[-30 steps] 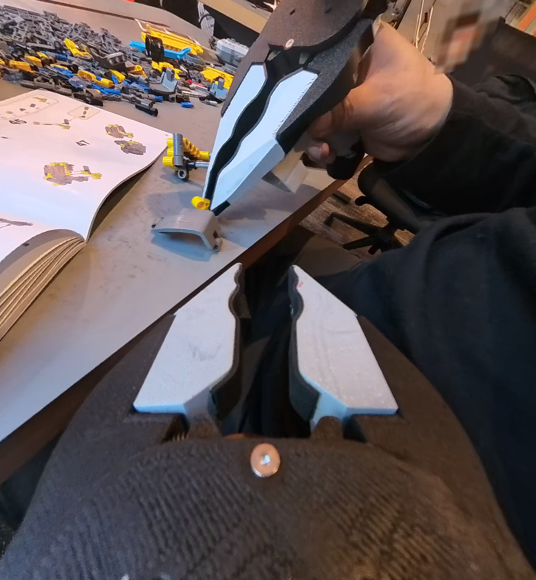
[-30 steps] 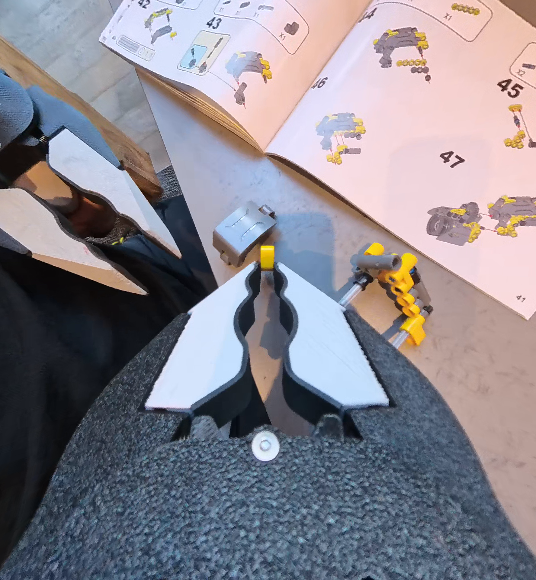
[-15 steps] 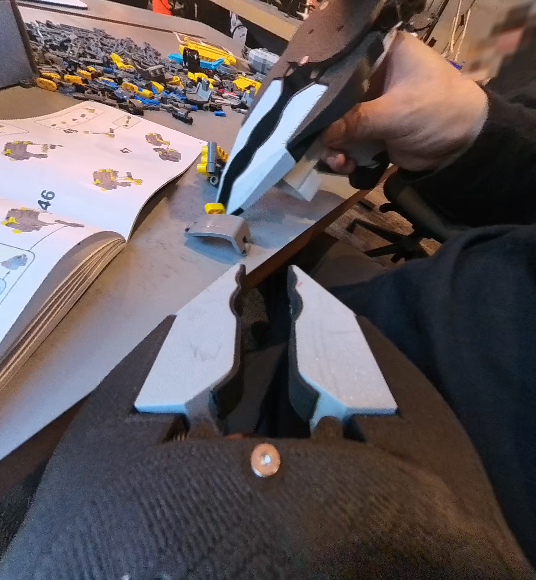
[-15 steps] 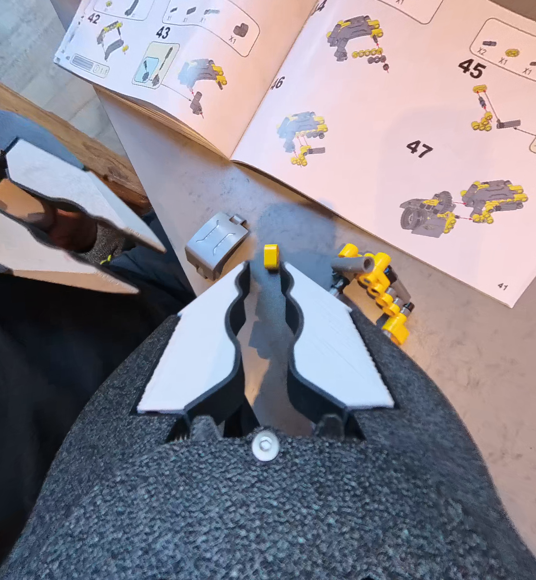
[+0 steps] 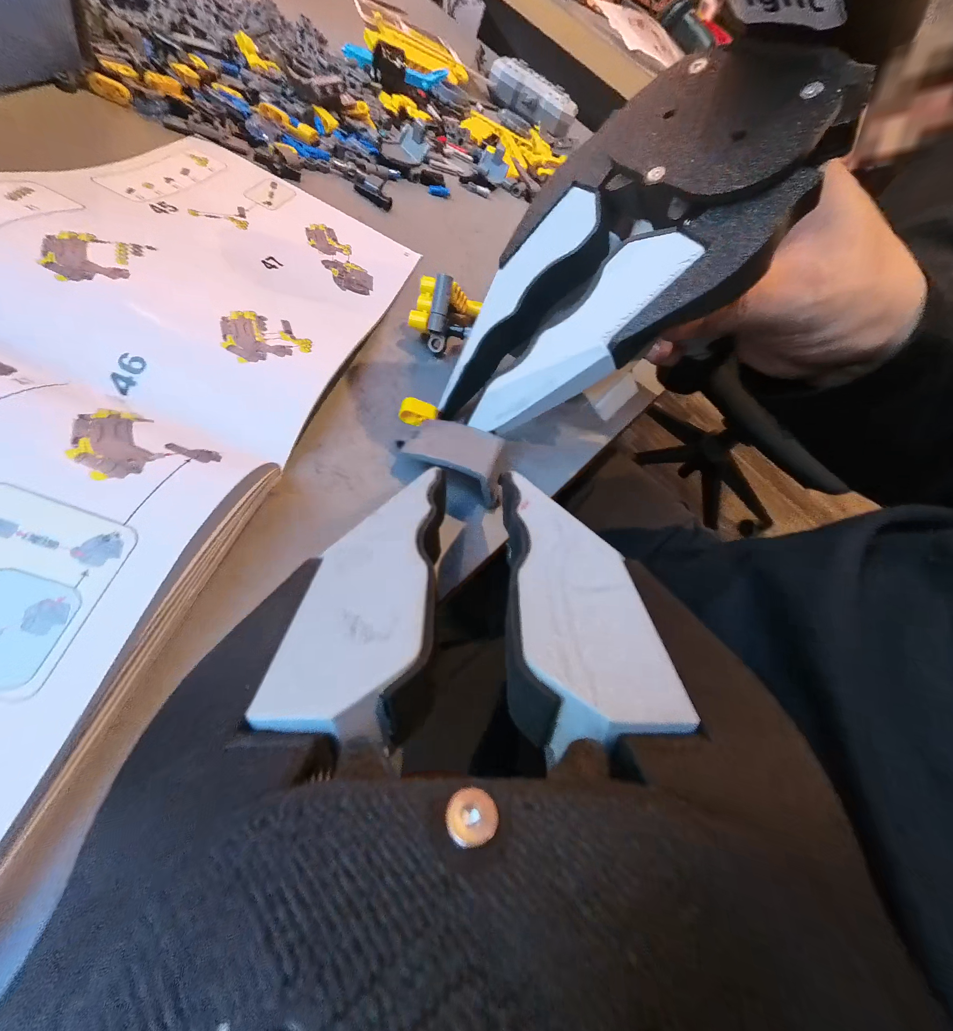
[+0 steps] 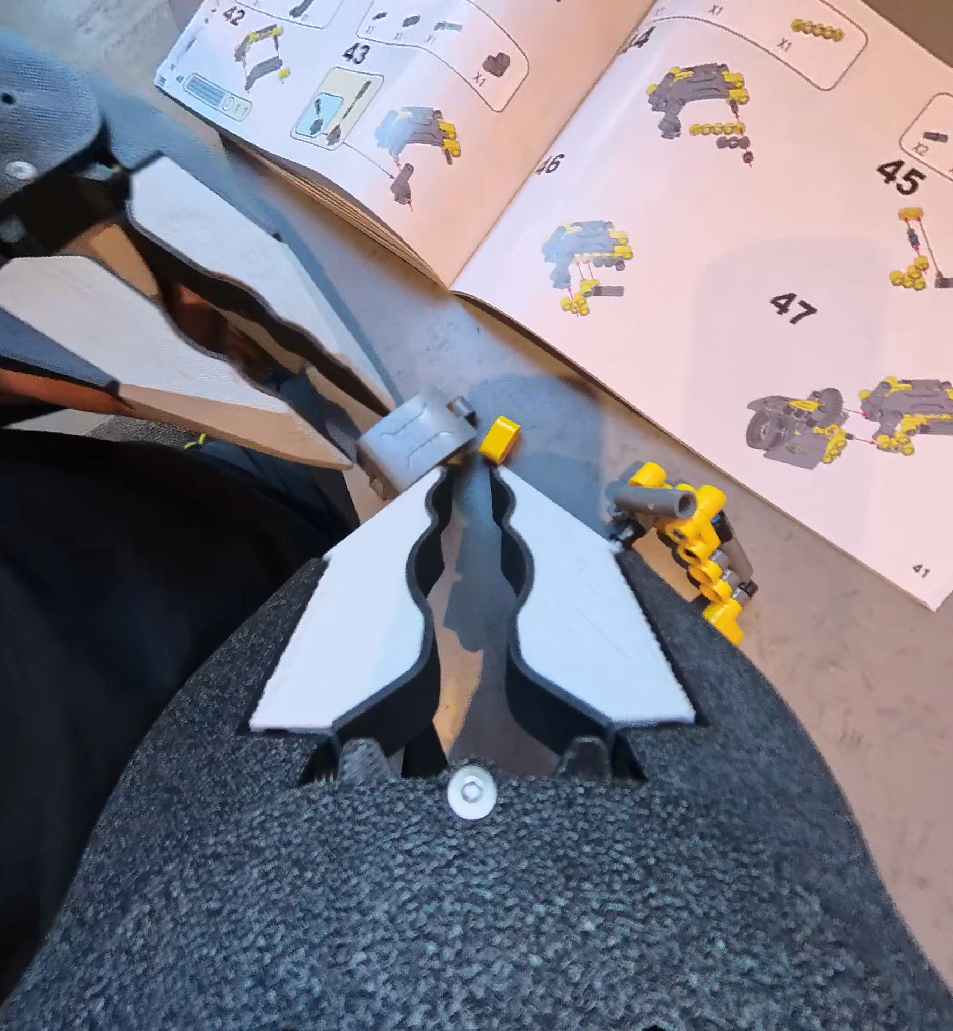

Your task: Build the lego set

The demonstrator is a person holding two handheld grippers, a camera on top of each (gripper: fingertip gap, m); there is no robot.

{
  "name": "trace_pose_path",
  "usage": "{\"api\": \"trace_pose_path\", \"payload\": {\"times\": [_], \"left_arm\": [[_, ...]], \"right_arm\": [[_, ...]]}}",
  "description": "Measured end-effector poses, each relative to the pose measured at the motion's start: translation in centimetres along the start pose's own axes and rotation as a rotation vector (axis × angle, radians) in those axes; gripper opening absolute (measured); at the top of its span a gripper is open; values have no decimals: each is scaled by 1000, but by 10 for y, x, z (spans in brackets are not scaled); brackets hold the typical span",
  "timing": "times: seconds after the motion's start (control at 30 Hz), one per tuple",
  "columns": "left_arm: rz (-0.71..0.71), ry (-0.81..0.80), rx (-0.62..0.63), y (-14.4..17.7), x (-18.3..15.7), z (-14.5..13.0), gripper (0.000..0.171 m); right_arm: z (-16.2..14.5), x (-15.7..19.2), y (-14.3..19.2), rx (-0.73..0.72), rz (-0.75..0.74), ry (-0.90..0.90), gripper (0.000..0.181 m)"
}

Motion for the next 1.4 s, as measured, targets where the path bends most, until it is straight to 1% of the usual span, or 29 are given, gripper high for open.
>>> {"api": "trace_pose_path", "payload": {"times": [0.1,0.3,0.47,0.6,0.67,0.73,0.83,1.0,1.13,1.27,1.4], "left_arm": [[-40,31,15,-5,-1,-2,14],[-65,29,24,-10,-4,-3,14],[-96,35,33,-16,-6,-5,12],[-108,37,34,-15,-7,-6,15],[-97,21,42,-10,-7,-8,21],[-74,-7,34,-1,-8,-10,25],[-45,-103,25,6,-14,-11,27],[-101,-166,10,0,-31,-12,27],[-107,-173,42,-2,-31,-18,27],[-110,-155,30,-1,-28,-17,26],[-108,-143,33,-2,-25,-18,26]], "right_arm": [[-2,1,4,1,11,27,14],[-9,-5,16,13,31,21,22],[-16,-2,18,22,66,11,23],[-16,2,17,22,67,11,23],[-15,3,17,24,57,17,23],[-13,3,20,11,40,25,23],[-8,1,26,-44,14,28,23],[-1,-14,39,-121,-84,20,24],[-3,-37,51,-111,-200,7,27],[-4,-53,58,-107,-239,-35,29],[-7,-59,55,-82,-258,-30,29]]}}
Point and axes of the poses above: each gripper's, where its closed fingertips meet, y back along the fingers, z out of its top, x = y × z across the jaws, the point moved 6 cm from there along y, back along the fingers, and after that the axes turned 11 degrees about -z, right-handed, at the moved point
